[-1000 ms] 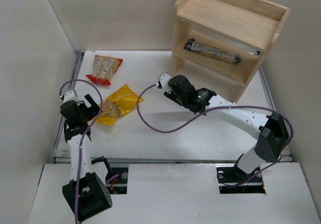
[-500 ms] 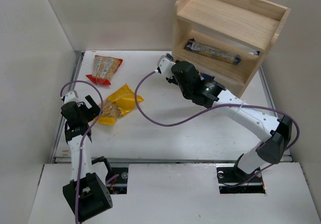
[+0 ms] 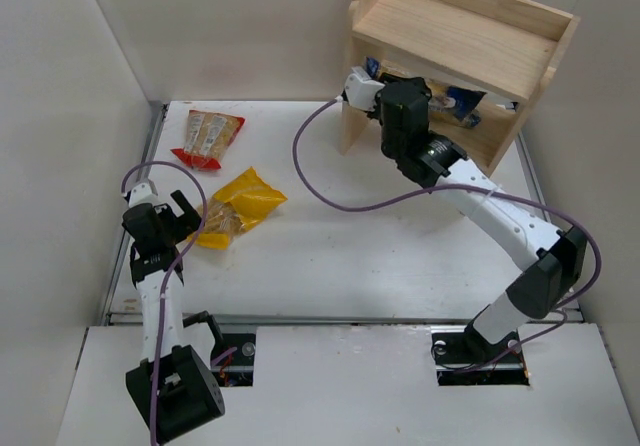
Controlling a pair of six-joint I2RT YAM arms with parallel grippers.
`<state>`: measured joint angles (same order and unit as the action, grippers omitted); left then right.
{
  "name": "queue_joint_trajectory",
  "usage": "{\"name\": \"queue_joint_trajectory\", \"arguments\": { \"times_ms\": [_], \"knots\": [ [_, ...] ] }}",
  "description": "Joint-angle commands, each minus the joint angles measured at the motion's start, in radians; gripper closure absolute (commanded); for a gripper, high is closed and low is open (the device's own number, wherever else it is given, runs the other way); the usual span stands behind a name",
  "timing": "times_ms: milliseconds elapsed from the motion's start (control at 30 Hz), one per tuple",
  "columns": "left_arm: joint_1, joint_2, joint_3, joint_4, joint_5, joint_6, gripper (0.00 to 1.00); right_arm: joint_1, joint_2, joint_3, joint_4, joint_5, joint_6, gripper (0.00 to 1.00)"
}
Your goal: Place and organize the pasta boxes and bags onto the shelf
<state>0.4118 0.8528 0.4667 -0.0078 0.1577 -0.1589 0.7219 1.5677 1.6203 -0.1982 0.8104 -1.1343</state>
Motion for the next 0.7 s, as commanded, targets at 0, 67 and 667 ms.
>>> {"name": "queue_joint_trajectory", "arguments": {
  "times_ms": [0, 67, 667],
  "knots": [
    [-0.006, -0.027, -0.007, 0.046, 0.008, 0.013, 0.00, -0.057, 0.020, 0.038, 0.201, 0.032, -0.079, 1.00],
    [-0.006, -0.031, -0.008, 0.046, 0.005, 0.016, 0.00, -0.075, 0.047, 0.047, 0.183, 0.027, -0.053, 1.00],
    [-0.006, -0.038, -0.013, 0.046, 0.005, 0.028, 0.00, -0.175, 0.276, 0.090, 0.000, -0.003, 0.171, 1.00]
  ]
}}
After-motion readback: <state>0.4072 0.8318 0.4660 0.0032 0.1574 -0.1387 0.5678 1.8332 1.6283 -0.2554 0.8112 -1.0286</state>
